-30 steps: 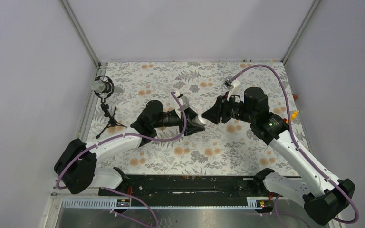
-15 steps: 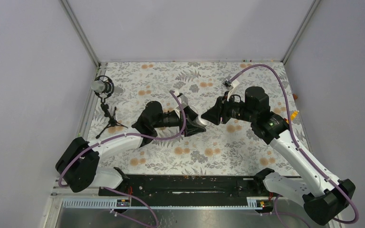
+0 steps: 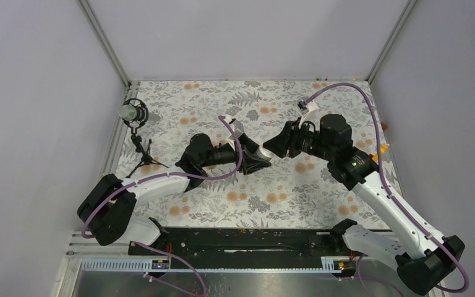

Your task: Sort the pills into containers

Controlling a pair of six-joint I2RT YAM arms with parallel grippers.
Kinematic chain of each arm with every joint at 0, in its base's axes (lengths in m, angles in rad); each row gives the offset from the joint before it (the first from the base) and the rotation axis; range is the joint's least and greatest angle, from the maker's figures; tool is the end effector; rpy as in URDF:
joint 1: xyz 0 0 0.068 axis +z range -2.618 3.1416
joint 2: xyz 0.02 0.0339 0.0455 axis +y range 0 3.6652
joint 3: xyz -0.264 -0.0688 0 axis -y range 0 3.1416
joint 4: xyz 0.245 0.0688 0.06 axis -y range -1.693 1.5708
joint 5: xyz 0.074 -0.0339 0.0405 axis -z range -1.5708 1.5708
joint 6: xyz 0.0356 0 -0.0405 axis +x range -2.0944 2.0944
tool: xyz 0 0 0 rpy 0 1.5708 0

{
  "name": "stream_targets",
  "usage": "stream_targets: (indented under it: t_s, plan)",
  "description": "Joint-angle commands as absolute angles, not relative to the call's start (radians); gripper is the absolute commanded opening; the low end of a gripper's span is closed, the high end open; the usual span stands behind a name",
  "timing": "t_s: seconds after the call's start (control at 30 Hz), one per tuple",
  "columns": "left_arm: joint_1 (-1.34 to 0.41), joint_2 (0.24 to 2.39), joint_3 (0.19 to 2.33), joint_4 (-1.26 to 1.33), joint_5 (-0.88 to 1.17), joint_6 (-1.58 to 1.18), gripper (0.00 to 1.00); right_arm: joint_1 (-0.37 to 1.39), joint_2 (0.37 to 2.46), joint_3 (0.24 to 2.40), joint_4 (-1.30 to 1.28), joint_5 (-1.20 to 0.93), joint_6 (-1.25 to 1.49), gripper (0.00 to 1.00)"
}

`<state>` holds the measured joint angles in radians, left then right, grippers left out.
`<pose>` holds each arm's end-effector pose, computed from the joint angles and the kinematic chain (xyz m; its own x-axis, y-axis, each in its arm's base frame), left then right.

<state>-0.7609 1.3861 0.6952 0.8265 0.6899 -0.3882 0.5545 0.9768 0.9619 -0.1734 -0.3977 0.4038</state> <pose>0.2010 -0.2227 0.2768 -0.2836 -0.1331 -0.9497 0.9521 0.0792 -0.2954 0.1824 0.1292 0.3686 -0.4642 0.1386 -0.8748 -0.6813 0.5753 0.4526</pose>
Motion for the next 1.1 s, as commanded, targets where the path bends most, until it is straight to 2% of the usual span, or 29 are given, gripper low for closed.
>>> stream_targets:
  t_s: [0.0, 0.33, 0.7, 1.07]
  plan:
    - [-0.777, 1.367, 0.726, 1.078, 0.683, -0.35, 0.0, 0.595, 1.034, 1.028, -0.382, -0.403, 0.422, 0.4]
    - [-0.796, 1.367, 0.716, 1.048, 0.704, -0.248, 0.0, 0.595, 1.084, 1.081, -0.454, -0.365, 0.503, 0.41]
    - [-0.811, 1.39, 0.717, 1.042, 0.616, -0.257, 0.0, 0.598, 1.058, 1.037, -0.393, -0.331, 0.564, 0.5]
    - [-0.811, 1.419, 0.711, 1.051, 0.582, -0.31, 0.0, 0.597, 1.028, 1.039, -0.349, -0.375, 0.477, 0.57]
